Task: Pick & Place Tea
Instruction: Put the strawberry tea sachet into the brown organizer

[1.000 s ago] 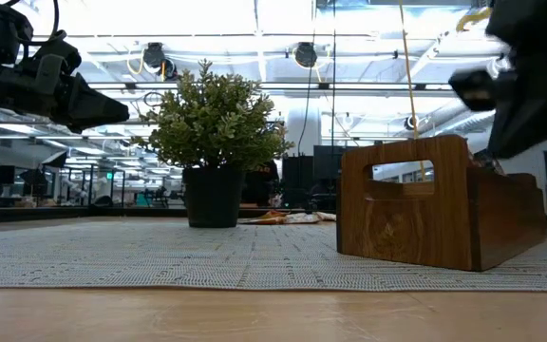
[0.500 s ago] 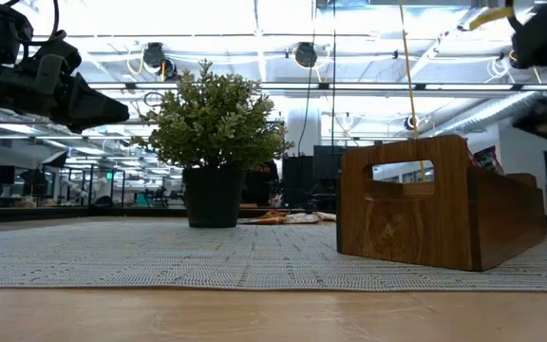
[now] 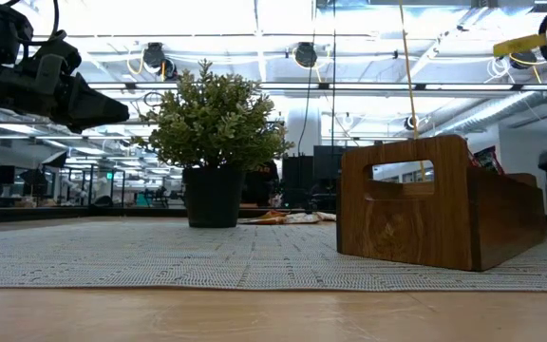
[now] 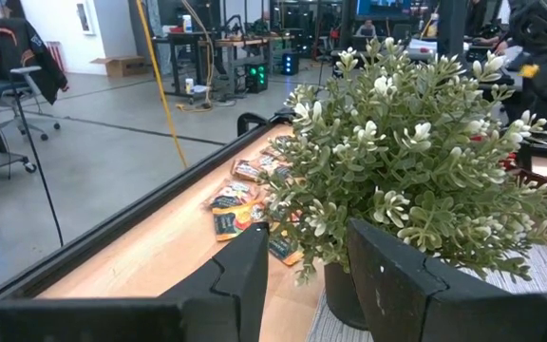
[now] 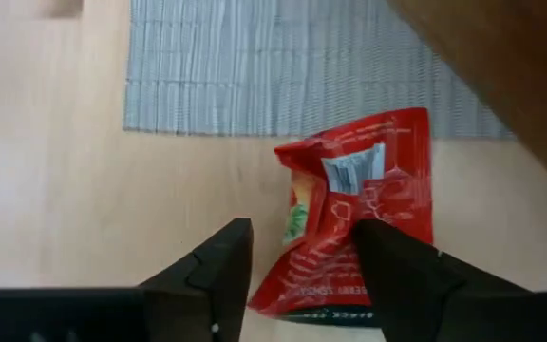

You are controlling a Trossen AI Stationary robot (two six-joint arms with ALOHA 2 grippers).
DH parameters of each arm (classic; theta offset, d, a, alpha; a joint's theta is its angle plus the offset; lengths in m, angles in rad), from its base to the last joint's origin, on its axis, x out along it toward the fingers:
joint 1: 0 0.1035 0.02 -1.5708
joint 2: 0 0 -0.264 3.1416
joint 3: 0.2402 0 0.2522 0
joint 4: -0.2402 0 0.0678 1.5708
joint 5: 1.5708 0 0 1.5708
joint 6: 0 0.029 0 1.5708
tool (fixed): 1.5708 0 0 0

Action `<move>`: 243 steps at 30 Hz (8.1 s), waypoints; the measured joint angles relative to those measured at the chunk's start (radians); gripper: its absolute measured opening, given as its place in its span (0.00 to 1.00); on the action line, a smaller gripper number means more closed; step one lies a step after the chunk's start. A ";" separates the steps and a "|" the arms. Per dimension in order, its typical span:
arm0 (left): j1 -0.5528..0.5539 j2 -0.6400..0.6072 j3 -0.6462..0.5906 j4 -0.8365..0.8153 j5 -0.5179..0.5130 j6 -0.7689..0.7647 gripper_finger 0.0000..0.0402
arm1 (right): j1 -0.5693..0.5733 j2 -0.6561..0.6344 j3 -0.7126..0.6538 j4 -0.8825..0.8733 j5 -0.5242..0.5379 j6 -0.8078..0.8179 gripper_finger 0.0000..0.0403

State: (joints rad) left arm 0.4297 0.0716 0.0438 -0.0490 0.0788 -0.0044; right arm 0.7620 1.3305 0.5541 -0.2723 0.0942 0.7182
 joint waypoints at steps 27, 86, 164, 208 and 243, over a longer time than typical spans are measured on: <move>0.000 0.000 0.000 0.000 0.000 0.000 0.37 | 0.121 -0.200 0.013 0.051 0.332 -0.119 0.01; 0.000 0.000 0.000 0.000 0.000 0.000 0.37 | 0.036 -0.198 -0.187 0.174 0.795 -0.509 0.31; 0.000 0.000 0.000 0.000 0.000 0.000 0.37 | 0.023 -0.249 -0.202 0.209 0.770 -0.656 0.35; 0.000 0.000 0.000 0.000 0.000 0.000 0.37 | 0.025 -0.250 -0.201 0.106 0.792 -0.582 0.46; 0.000 0.000 0.000 0.000 0.000 0.000 0.37 | 0.025 -0.367 -0.201 0.267 0.741 -0.574 0.53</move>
State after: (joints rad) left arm 0.4296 0.0719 0.0441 -0.0490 0.0788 -0.0044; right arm 0.7868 0.9632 0.3534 -0.0052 0.8352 0.1444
